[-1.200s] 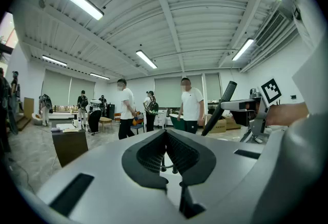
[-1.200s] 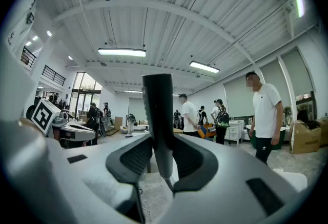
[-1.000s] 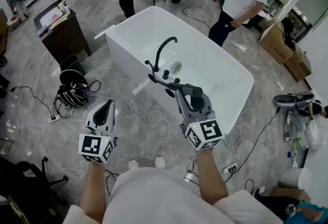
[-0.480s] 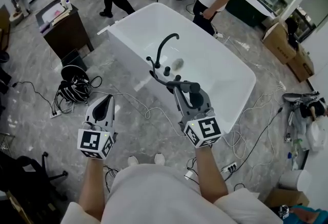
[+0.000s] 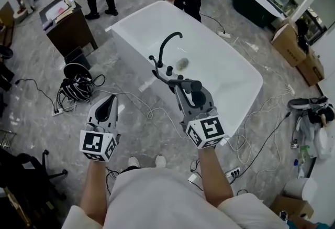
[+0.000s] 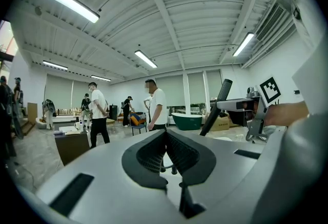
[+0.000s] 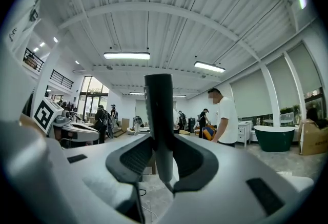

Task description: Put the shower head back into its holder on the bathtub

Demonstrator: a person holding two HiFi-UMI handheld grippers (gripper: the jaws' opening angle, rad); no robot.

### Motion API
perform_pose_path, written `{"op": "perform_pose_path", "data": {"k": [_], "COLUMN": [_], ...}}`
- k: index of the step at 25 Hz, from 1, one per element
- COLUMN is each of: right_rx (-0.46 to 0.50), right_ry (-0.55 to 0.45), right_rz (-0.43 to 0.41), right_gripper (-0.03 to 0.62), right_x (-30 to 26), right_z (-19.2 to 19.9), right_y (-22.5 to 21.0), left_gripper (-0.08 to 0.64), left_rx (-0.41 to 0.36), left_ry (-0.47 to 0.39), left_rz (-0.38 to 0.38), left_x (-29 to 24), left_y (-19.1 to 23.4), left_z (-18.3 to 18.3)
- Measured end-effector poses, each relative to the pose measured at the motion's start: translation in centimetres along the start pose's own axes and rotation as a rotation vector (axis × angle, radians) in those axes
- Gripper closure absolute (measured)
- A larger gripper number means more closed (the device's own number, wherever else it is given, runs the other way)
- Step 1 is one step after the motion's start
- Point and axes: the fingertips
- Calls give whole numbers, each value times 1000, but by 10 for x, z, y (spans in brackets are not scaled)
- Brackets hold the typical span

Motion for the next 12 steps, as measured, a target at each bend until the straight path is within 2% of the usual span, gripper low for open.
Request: {"op": "perform_pose_path", "data": {"k": [12], "right_rx": [-14], "right_ry": [-20], "right_rz": [-57], "right_gripper": [454], "right_x": [7], "right_z": [9], "right_y": [-14], "left_gripper": [551], "left_rx": [-12], "left_ry": [5], "left_rz": [-56], "left_x": [1], "left_y": [-25], "left_z": [9]}}
Point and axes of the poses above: the fingertips, and each gripper's own axes: x backward along the fingers, y to its left, z out of its underside, and after that the axes turned 13 degrees about x, right-handed
